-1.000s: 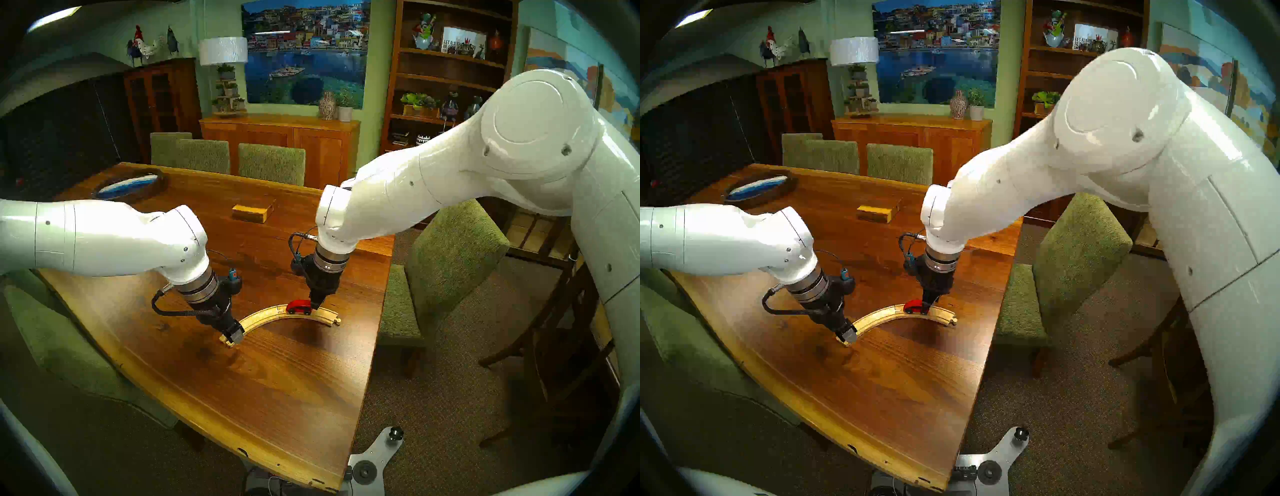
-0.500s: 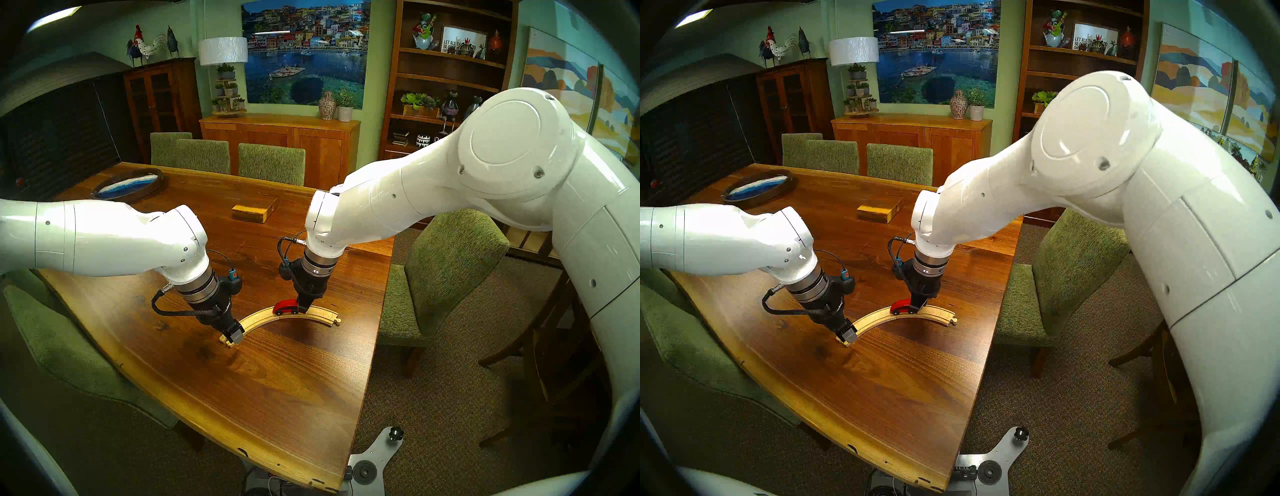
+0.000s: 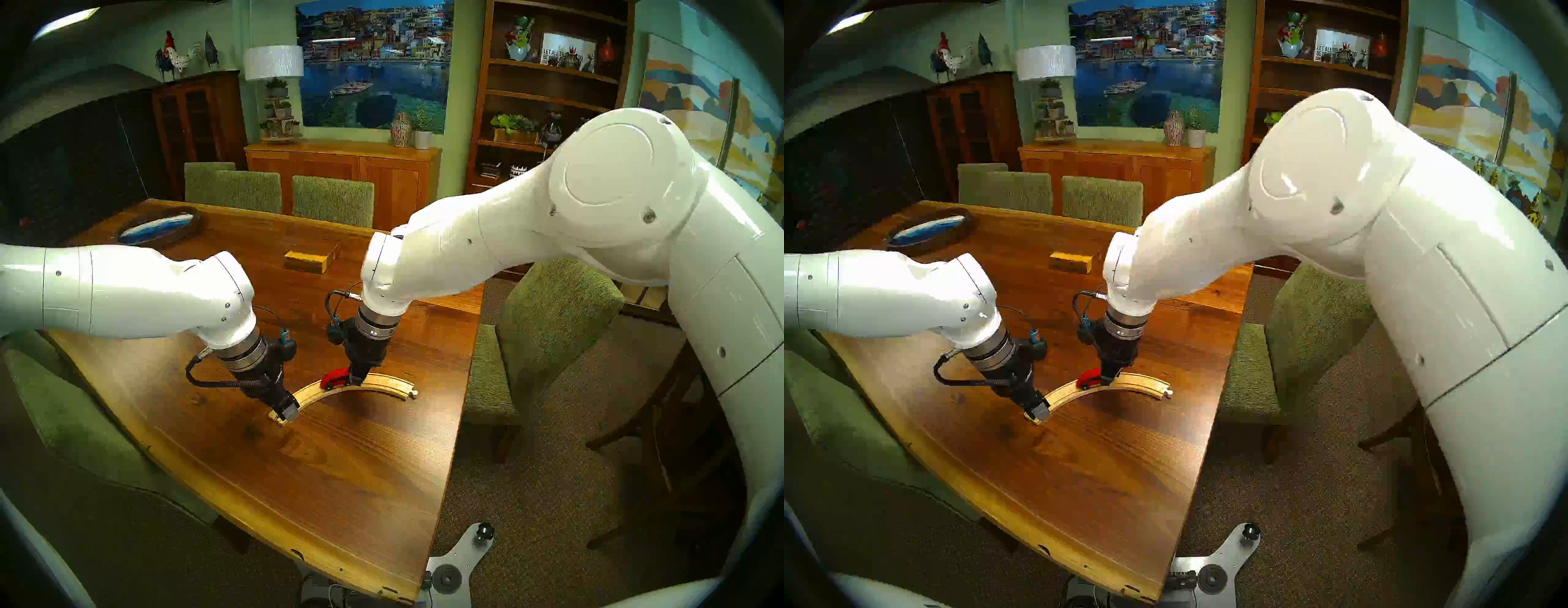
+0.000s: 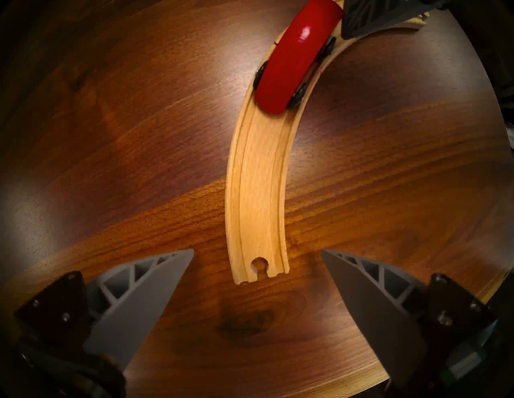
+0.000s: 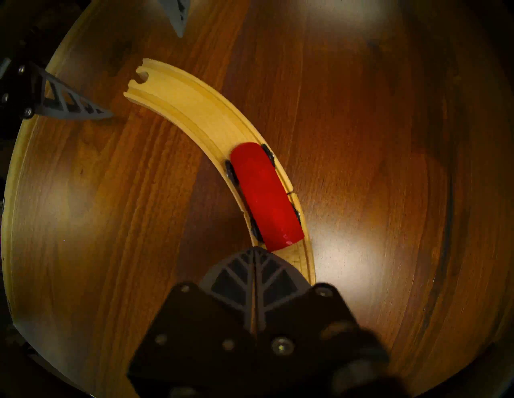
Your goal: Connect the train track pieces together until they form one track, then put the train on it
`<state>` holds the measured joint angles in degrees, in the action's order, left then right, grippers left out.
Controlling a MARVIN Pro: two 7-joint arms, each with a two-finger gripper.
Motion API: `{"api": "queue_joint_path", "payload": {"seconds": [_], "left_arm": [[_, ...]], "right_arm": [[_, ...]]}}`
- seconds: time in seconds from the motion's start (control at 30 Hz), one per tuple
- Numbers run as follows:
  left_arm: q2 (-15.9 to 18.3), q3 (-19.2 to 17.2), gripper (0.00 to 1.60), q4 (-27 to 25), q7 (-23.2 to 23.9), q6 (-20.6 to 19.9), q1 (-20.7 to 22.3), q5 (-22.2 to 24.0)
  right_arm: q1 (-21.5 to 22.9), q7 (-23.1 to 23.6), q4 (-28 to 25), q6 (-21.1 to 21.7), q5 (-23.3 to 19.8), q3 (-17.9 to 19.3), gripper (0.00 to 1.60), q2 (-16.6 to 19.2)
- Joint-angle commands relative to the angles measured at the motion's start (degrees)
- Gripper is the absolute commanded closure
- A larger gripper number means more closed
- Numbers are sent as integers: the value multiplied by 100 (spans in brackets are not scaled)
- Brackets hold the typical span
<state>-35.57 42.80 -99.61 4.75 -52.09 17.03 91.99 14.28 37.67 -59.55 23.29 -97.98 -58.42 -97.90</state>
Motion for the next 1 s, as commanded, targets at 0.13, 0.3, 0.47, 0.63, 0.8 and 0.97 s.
{"api": "queue_joint_path", "payload": {"seconds": [0.13, 0.3, 0.47, 0.63, 0.8, 0.97], "left_arm": [[1, -120, 0, -12, -3, 0, 163, 8], [0, -120, 0, -10, -2, 2, 161, 7], [0, -120, 0, -10, -1, 2, 161, 7], [0, -120, 0, -10, -1, 2, 161, 7], [0, -120, 0, -10, -1, 2, 161, 7], [0, -120, 0, -10, -2, 2, 161, 7]], "right_arm": [[162, 51, 125, 41, -9, 34, 160, 7], [291, 30, -38, 92, -15, -4, 160, 121], [341, -41, -115, 196, -12, -53, 160, 168], [357, -88, -118, 180, -8, -40, 160, 181], [307, -60, 51, 154, 32, -34, 160, 126], [229, 37, 274, 144, 77, -30, 160, 38]]}}
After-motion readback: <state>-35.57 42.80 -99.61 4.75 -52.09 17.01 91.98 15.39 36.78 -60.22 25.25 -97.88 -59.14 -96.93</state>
